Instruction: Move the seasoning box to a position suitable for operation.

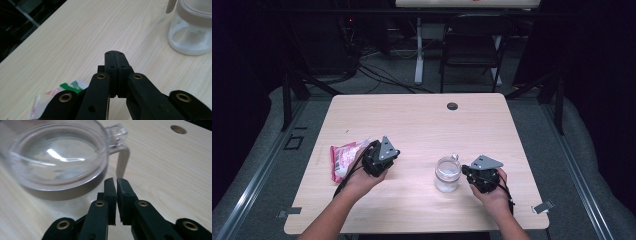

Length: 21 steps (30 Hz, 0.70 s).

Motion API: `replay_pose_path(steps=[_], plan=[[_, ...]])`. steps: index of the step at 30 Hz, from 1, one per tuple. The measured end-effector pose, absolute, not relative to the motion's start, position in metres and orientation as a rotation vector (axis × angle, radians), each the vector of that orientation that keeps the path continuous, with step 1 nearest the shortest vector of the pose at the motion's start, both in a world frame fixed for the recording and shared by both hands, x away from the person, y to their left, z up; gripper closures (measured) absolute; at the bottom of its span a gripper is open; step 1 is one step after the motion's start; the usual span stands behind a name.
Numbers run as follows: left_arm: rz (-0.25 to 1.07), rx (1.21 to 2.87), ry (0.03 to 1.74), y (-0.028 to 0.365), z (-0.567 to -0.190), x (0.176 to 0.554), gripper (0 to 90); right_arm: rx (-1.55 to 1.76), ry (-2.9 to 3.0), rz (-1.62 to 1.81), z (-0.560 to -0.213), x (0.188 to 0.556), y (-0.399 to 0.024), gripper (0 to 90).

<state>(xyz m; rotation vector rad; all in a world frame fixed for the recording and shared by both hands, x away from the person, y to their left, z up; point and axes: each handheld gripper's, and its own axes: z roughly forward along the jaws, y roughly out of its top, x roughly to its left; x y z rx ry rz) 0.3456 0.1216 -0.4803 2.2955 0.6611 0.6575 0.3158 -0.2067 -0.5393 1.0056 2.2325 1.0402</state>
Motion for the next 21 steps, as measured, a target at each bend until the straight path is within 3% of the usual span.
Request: replay_pose_path(steps=[2, 21], plan=[[0.65, 2.3, 0.66, 0.119, -0.481, 0.345, 90.0, 1.01, 2.246, 1.013, -0.541, 0.309, -0.204, 90.0], [0.591, 2.225, 0.709, 0.144, -0.492, 0.32, 90.0, 0.958, 2.413, 1.073, -0.547, 0.29, -0.18, 89.5]])
